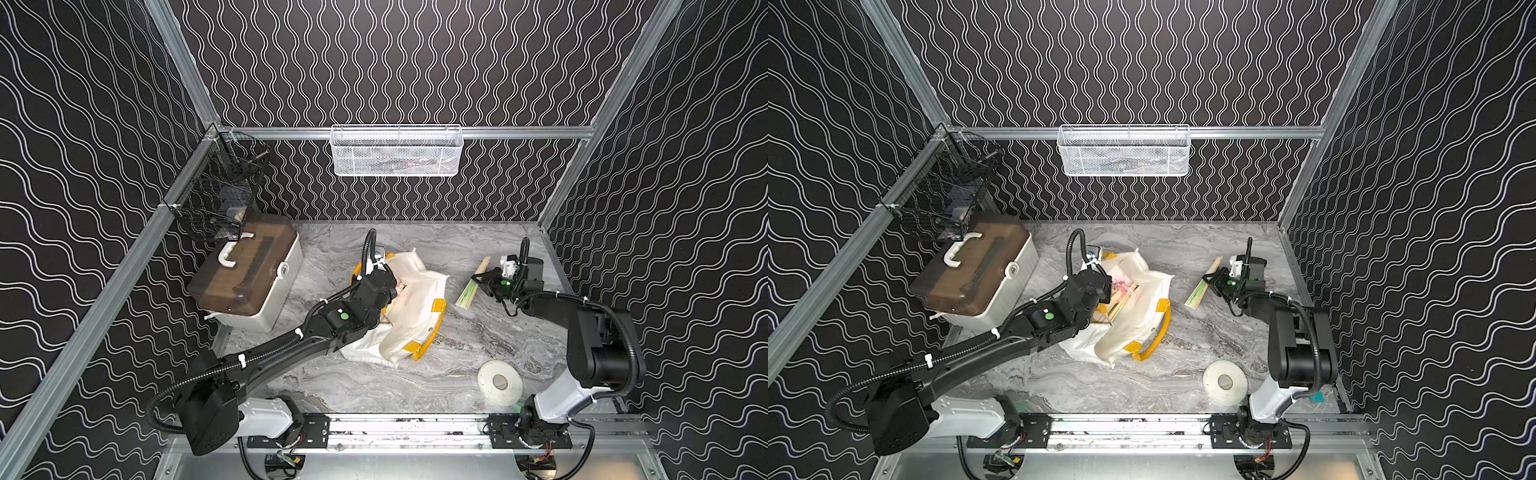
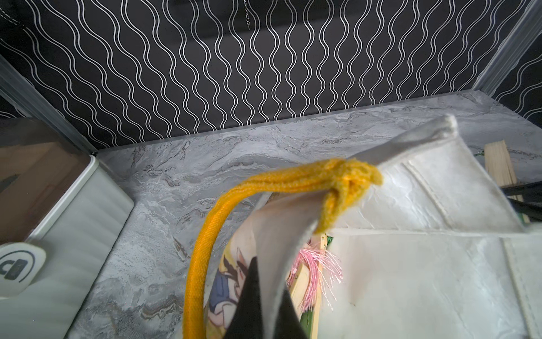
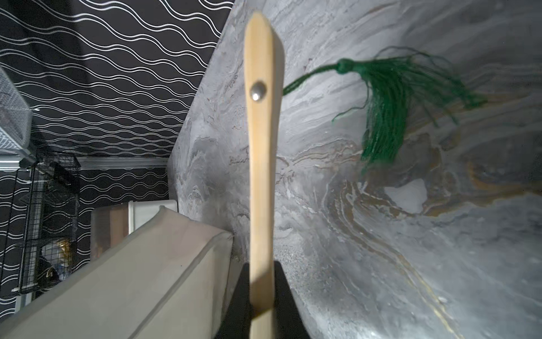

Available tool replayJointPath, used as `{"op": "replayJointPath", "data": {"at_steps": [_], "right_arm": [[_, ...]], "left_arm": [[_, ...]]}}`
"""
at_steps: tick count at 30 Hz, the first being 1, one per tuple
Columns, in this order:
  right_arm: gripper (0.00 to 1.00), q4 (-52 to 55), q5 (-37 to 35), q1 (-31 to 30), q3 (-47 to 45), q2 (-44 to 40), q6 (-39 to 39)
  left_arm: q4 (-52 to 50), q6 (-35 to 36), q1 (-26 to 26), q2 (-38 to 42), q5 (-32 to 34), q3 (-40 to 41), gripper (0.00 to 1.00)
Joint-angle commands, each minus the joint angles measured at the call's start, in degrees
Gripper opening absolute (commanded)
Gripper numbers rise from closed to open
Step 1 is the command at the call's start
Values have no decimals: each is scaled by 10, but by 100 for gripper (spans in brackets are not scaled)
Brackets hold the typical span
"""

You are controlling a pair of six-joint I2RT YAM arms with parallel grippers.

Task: Take out the folding fans from the tote bags
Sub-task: Place the folding fan at the center of the board.

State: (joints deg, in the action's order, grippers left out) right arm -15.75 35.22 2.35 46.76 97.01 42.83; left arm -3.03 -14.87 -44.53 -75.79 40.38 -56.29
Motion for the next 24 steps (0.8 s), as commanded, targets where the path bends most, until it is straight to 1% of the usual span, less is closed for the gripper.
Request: {"op": "replayJointPath", "data": {"at_steps": [1, 5, 8, 11, 17, 19, 24], "right_arm": [[3, 23, 2, -1, 17, 22, -5], [4, 57, -11, -1, 27, 42, -13], [7, 81, -22, -1, 33, 49, -17], [14, 108, -37, -1, 38, 55, -24], [24, 157, -70, -1, 44, 63, -33], [29, 183, -86, -1, 49, 65, -35], [35, 215, -116, -1, 48, 54, -40]], "left_arm": [[16, 7, 1, -6, -1, -13, 0], [12, 8, 1, -10, -10, -21, 0], [13, 5, 1, -9, -16, -21, 0], [11, 0, 4, -6, -24, -22, 0], [7, -14, 13, 1, -48, -20, 0], [6, -16, 15, 3, -54, -17, 0], [4, -22, 17, 8, -58, -14, 0]]}}
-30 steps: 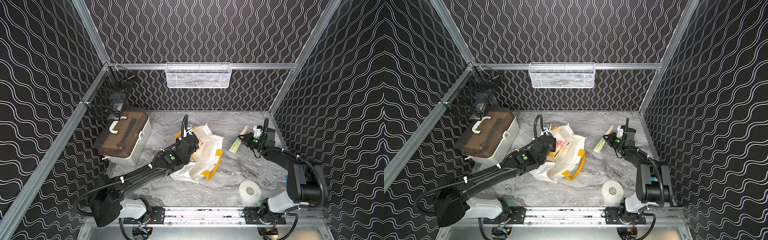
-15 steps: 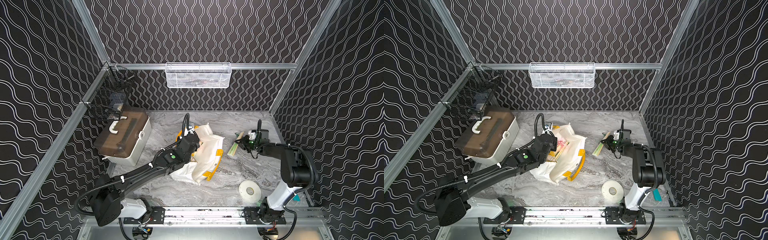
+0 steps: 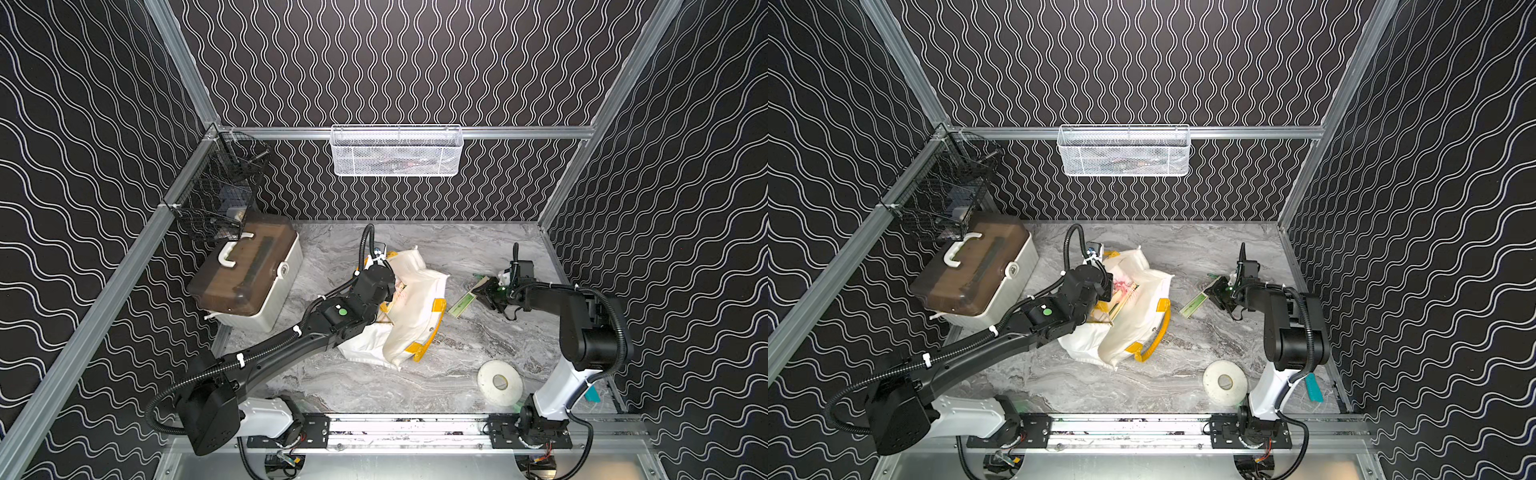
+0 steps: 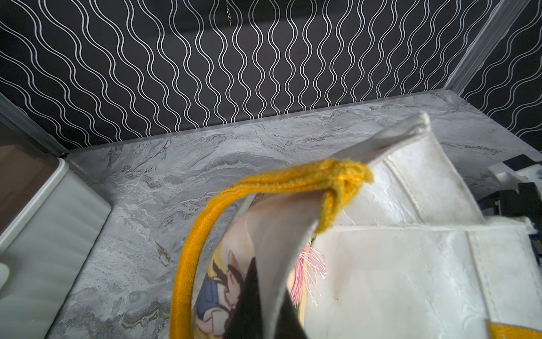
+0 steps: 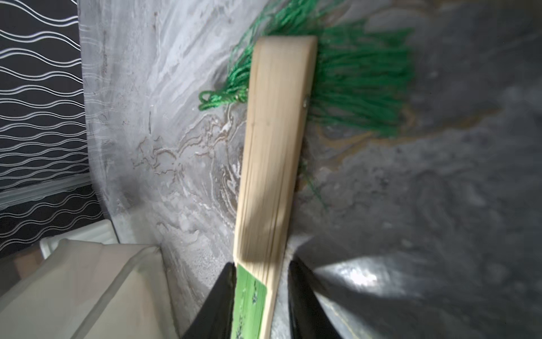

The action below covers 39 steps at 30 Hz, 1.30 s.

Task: Take out the folding fans from the tote bags
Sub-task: Place the folding fan at the center of the board, then pick up the folding fan from the canvas bag.

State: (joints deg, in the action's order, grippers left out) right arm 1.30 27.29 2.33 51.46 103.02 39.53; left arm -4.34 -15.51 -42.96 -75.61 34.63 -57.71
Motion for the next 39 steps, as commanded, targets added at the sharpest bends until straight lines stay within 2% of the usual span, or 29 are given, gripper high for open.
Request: {"op": "replayJointPath", "data": {"at_steps": [1, 8, 14, 18, 24, 30, 35, 39], "right_arm": [[36, 48, -43, 0, 2, -8, -9], [41, 81, -61, 0, 15, -40, -25], [44, 139, -79, -15, 31, -128, -51], [47, 169, -86, -53, 41, -226, -71], [51, 168, -74, -148, 52, -348, -80], [46, 109, -27, -260, 33, -361, -75], [46, 86, -54, -356, 23, -320, -94], [45, 68, -76, -409, 20, -263, -93]], "left_arm": [[18, -17, 2, 8, 0, 2, 0], [18, -18, 2, 15, -5, 5, 0], [21, -16, 4, 15, -11, 7, 0], [21, -19, 4, 12, -15, 8, 0], [37, -20, 4, 12, -17, 10, 0], [36, -23, 4, 6, -17, -6, 0], [35, -27, 4, 2, -18, -18, 0], [37, -32, 4, 5, -26, -20, 0]]}}
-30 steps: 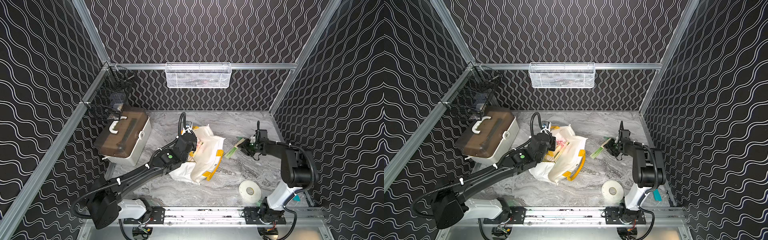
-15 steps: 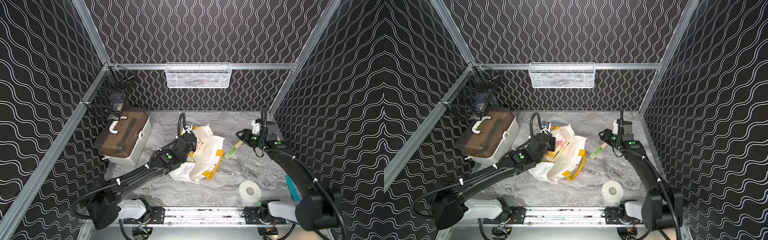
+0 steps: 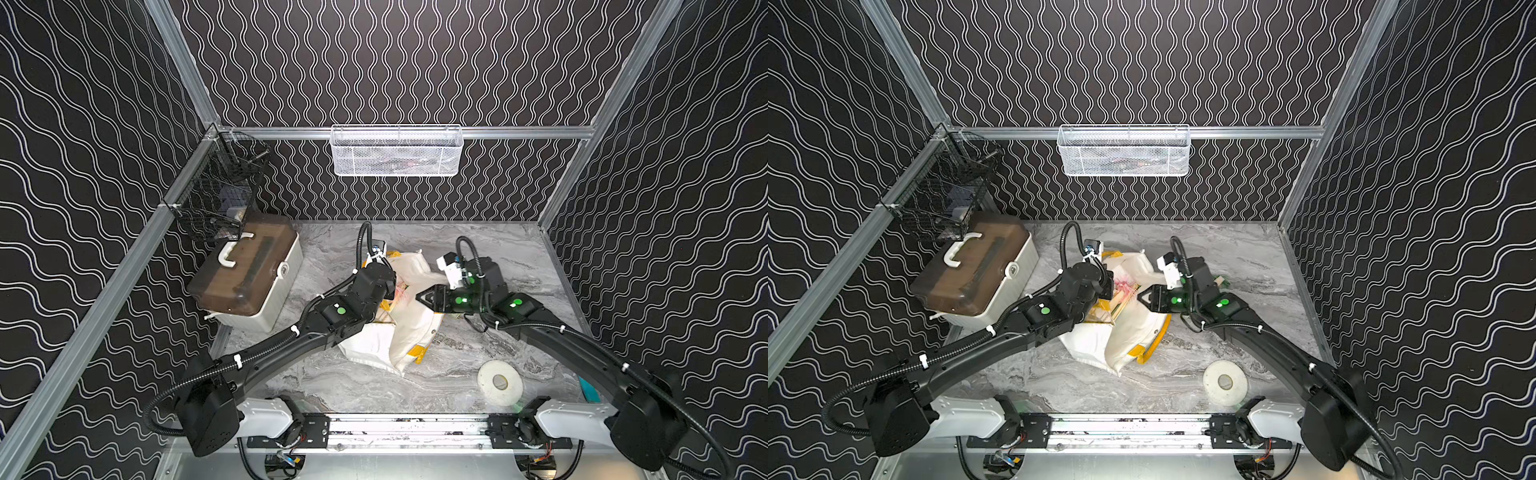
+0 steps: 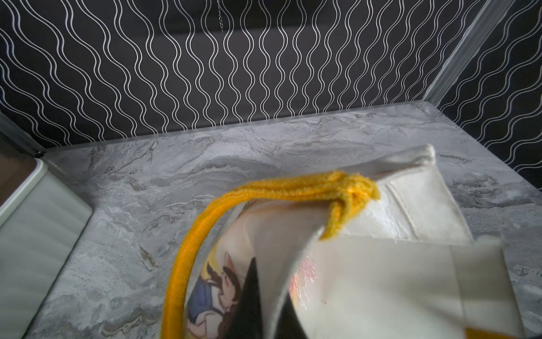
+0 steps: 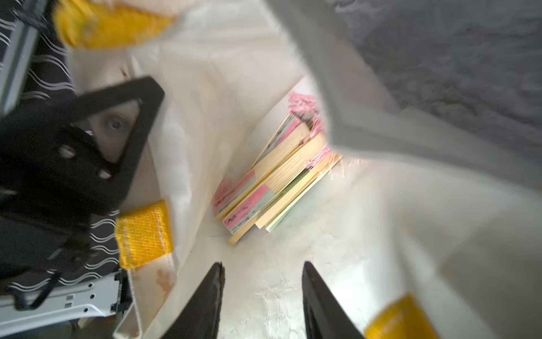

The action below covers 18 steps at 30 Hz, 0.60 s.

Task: Take out the folding fans from the tote bags
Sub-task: Pick up the folding fan from the canvas bag.

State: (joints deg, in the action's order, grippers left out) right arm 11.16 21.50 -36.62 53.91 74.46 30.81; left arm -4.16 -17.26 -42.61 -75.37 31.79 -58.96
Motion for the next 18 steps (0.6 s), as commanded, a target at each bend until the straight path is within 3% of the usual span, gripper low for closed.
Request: {"op": "replayJointPath", "data": {"at_steps": [1, 18], "right_arm": [[45, -43, -18, -30, -7, 39, -2], [43, -113, -142, -64, -25, 197, 61]], "left_arm": [[36, -16, 0, 4, 1, -7, 0], [56, -53, -1, 38, -27, 49, 0]]}}
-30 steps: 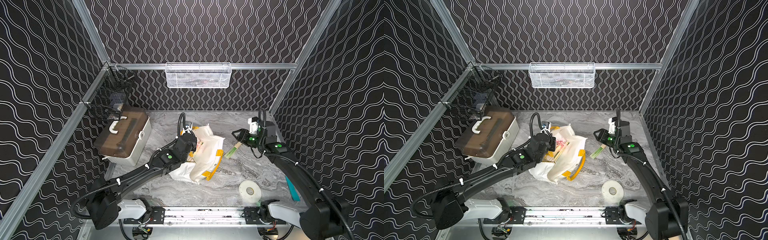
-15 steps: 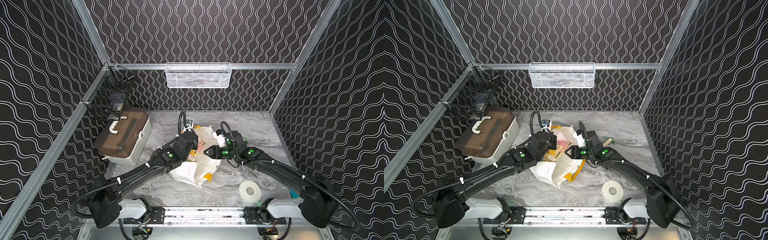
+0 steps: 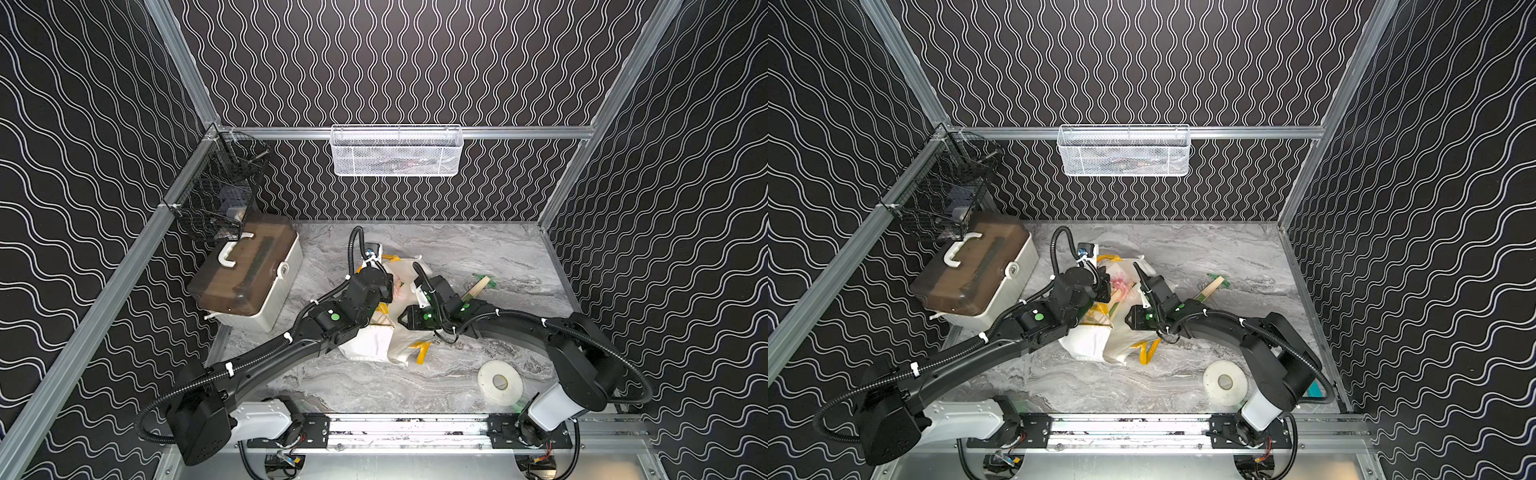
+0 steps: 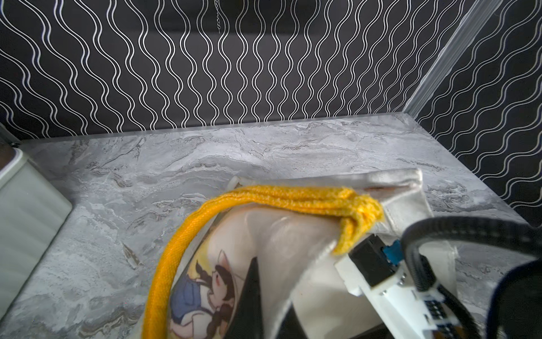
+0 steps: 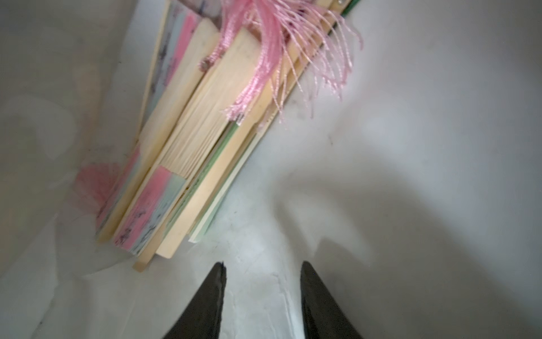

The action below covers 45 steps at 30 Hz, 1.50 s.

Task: Take out the folding fans from the tote bags
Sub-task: Pick up the folding fan from the canvas bag.

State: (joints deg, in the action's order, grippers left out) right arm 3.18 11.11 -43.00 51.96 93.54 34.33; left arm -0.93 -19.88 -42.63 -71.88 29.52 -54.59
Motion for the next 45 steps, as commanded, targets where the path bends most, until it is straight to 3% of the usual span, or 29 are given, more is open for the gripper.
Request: {"op": "replayJointPath", "data": {"at_steps": [1, 7, 14, 25, 33, 45], "right_arm": [[43, -40, -43, -1, -8, 6, 27], [44, -95, -77, -4, -41, -23, 25], [50, -137, -98, -3, -44, -36, 24], [51, -150, -107, 4, -24, -6, 32], [49, -217, -17, 3, -29, 28, 59], [38, -229, 61, 3, -2, 91, 97]], "left_arm": [[21, -35, -1, 0, -6, 7, 0], [6, -53, -15, -23, 12, -11, 0], [34, -19, -42, -47, 13, -45, 0], [126, 25, -71, -14, 57, 7, 0], [143, 28, -79, -26, 77, 10, 0], [157, 25, -79, -36, 81, 15, 0]]}}
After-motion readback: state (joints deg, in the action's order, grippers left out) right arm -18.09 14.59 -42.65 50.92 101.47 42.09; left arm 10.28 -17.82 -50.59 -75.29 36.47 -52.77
